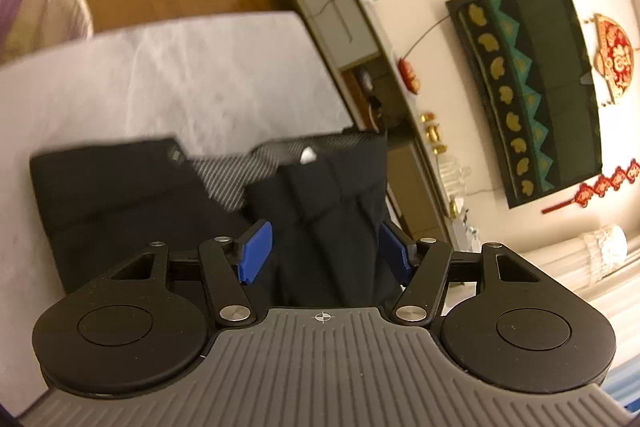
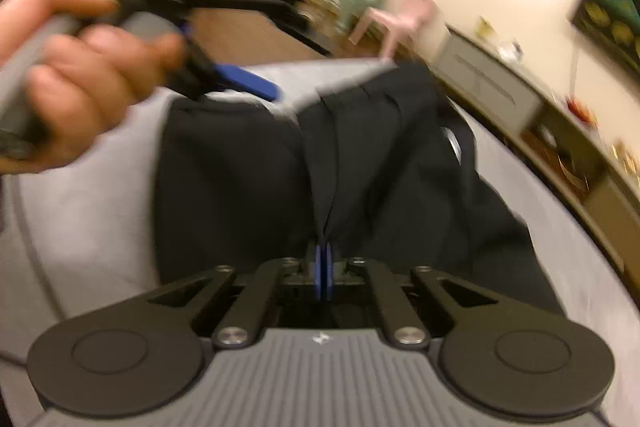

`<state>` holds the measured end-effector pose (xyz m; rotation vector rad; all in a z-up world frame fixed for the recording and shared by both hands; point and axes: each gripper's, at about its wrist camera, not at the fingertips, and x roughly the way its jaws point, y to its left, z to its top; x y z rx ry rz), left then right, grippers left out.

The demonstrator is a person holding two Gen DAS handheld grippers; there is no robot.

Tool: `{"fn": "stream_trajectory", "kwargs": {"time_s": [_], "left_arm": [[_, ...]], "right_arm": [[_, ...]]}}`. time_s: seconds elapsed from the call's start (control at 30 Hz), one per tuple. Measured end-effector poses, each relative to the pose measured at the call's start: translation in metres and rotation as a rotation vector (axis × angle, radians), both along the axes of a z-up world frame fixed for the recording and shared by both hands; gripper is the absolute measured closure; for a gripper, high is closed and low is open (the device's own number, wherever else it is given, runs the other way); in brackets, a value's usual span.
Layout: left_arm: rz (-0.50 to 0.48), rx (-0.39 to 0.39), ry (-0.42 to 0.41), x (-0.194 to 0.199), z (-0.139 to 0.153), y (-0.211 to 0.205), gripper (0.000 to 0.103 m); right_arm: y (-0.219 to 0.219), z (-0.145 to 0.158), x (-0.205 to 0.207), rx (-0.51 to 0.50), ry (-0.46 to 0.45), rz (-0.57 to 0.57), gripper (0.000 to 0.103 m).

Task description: Fold clothes

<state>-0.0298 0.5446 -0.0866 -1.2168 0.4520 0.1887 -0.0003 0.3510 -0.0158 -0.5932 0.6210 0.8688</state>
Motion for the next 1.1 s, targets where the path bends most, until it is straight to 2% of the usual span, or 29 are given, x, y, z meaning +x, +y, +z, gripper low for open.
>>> {"fn": "stream_trajectory", "kwargs": {"time_s": [0.03,0.1,0.23,0.3,0.33,0.37,0.4,0.43,0.5,0.53,0.6,0.63,0.67,0.73,0.77,0.83,0.9,0.97,1.03,1.07,1.1], "left_arm": [[0.002,-0.011,0.002,-0.001,-0.003,-0.001,0.05],[0.0,-0.035,0.004,-0.001,-0.008,-0.004,0.048],[-0.096,-0.099,-0.018,0.018,-0.02,-0.01,0.042],[-0.124,-0.069,0.02,0.039,-0.025,-0.021,0.044],[-0.137,-0.05,0.035,0.05,-0.027,-0.026,0.048],[-0.146,-0.02,0.038,0.06,-0.027,-0.032,0.065],[-0.156,0.01,0.042,0.07,-0.027,-0.037,0.101],[-0.163,0.05,0.036,0.077,-0.025,-0.042,0.103],[-0.159,0.173,-0.041,0.069,-0.001,-0.051,0.103],[-0.14,0.206,-0.126,0.044,0.017,-0.052,0.103],[-0.097,0.264,-0.28,-0.007,0.049,-0.052,0.103],[-0.058,0.266,-0.293,-0.035,0.049,-0.046,0.103],[-0.01,0.248,-0.247,-0.055,0.039,-0.038,0.103],[0.08,0.182,-0.043,-0.069,0.003,-0.019,0.103],[0.109,0.156,0.031,-0.074,-0.011,-0.012,0.103],[0.086,0.149,0.04,-0.073,-0.019,-0.008,0.103],[0.085,0.144,0.045,-0.069,-0.017,-0.012,0.074],[0.075,0.146,0.057,-0.058,-0.016,-0.018,0.062],[0.065,0.177,0.086,-0.046,-0.017,-0.026,0.064],[0.06,0.213,0.1,-0.04,-0.016,-0.03,0.084],[0.056,0.299,0.098,-0.038,-0.01,-0.036,0.103]], "right_arm": [[0.0,0.002,-0.003,0.003,-0.02,-0.002,0.085],[0.008,0.014,-0.006,0.018,-0.063,0.009,0.063],[0.006,0.018,-0.006,0.018,-0.097,0.016,0.06],[0.002,0.016,-0.003,0.032,-0.079,-0.005,0.06],[-0.001,0.015,-0.002,0.043,-0.066,-0.018,0.06],[-0.007,0.015,-0.005,0.056,-0.053,-0.033,0.06],[-0.013,0.014,-0.007,0.069,-0.041,-0.047,0.06],[-0.024,0.016,-0.01,0.077,-0.036,-0.063,0.06],[-0.051,0.02,-0.017,0.085,-0.041,-0.102,0.058],[-0.07,0.022,-0.021,0.083,-0.052,-0.132,0.058],[-0.111,0.023,-0.023,0.085,-0.053,-0.203,0.048],[-0.134,0.022,-0.024,0.087,-0.04,-0.246,0.046],[-0.154,0.018,-0.024,0.084,-0.019,-0.287,0.046],[-0.186,0.006,-0.026,0.077,0.028,-0.352,0.046],[-0.196,0.0,-0.026,0.083,0.052,-0.367,0.046],[-0.213,-0.011,-0.027,0.101,0.101,-0.397,0.046],[-0.223,-0.016,-0.027,0.122,0.133,-0.423,0.046],[-0.229,-0.015,-0.03,0.126,0.126,-0.429,0.046],[-0.235,-0.009,-0.036,0.119,0.105,-0.426,0.045],[-0.239,-0.007,-0.037,0.117,0.098,-0.427,0.043],[-0.243,-0.007,-0.039,0.115,0.093,-0.434,0.041]]}}
